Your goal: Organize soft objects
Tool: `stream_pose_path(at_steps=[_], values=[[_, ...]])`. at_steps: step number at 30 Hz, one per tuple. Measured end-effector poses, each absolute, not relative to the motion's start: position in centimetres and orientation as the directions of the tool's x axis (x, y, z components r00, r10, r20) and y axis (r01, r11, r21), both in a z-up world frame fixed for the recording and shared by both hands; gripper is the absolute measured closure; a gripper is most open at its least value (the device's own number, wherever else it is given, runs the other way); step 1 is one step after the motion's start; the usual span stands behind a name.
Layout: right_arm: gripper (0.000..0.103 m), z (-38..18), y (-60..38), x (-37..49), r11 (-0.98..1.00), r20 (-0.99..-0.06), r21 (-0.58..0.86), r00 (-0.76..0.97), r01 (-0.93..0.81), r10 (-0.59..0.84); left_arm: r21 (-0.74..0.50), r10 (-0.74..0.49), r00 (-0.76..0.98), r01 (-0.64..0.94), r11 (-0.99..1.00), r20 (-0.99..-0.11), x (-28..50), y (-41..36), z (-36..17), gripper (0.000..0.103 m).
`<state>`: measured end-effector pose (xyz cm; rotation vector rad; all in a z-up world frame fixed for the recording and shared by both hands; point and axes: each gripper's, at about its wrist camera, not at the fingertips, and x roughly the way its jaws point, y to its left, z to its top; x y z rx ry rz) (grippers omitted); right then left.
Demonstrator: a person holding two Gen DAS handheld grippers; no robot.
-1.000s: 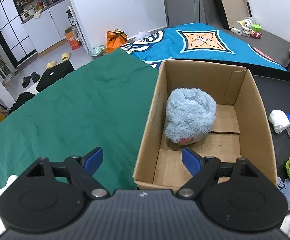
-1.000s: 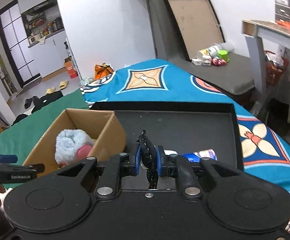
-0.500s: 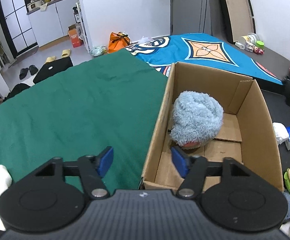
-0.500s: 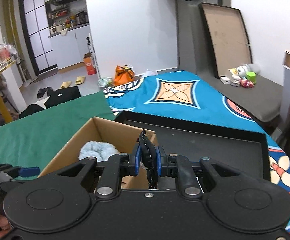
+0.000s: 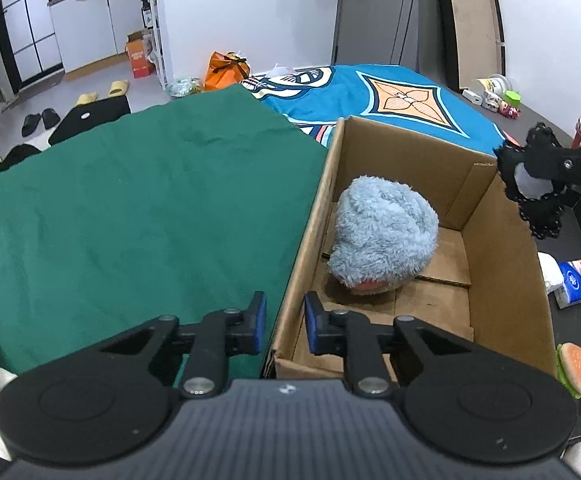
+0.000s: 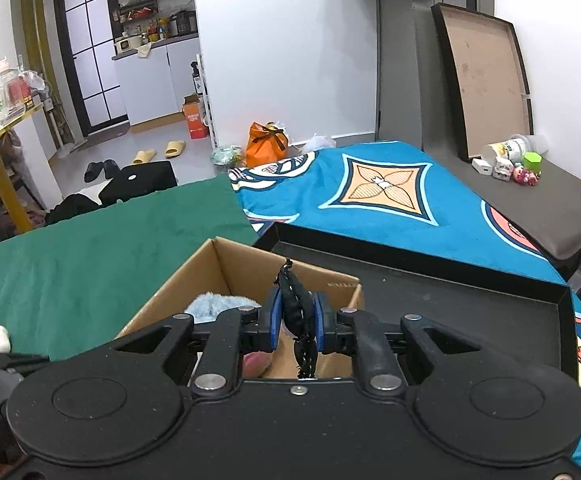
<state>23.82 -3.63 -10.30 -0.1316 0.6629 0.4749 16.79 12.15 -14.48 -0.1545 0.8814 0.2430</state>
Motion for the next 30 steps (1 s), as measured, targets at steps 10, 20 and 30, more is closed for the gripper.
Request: stream_pose_path(at_steps=[10,20,30], values=[[0.047,-10.6,-4.6,23.5,0.902,-0.636,0.055,0.682,-0.428,0.362,-0.04,0.141,0.61,-0.273,0.961,-0.78,16.7,12.1,-14.4,0.088],[0.042,-11.8,-8.5,21.8,0.929,-0.665,0.054,0.681,-0.365,0.307,-0.011,0.152,0.593,-0.262,0.965,-0.791,16.8,11.3,-13.9,0.075],[0.025,-12.5,-12.6,21.7,0.957,-0.663,0.065,0.704,-0.284,0.254,0.021,0.177,0.582,-0.264,0.964,-0.793,16.7,10.3,-12.9,0.048]])
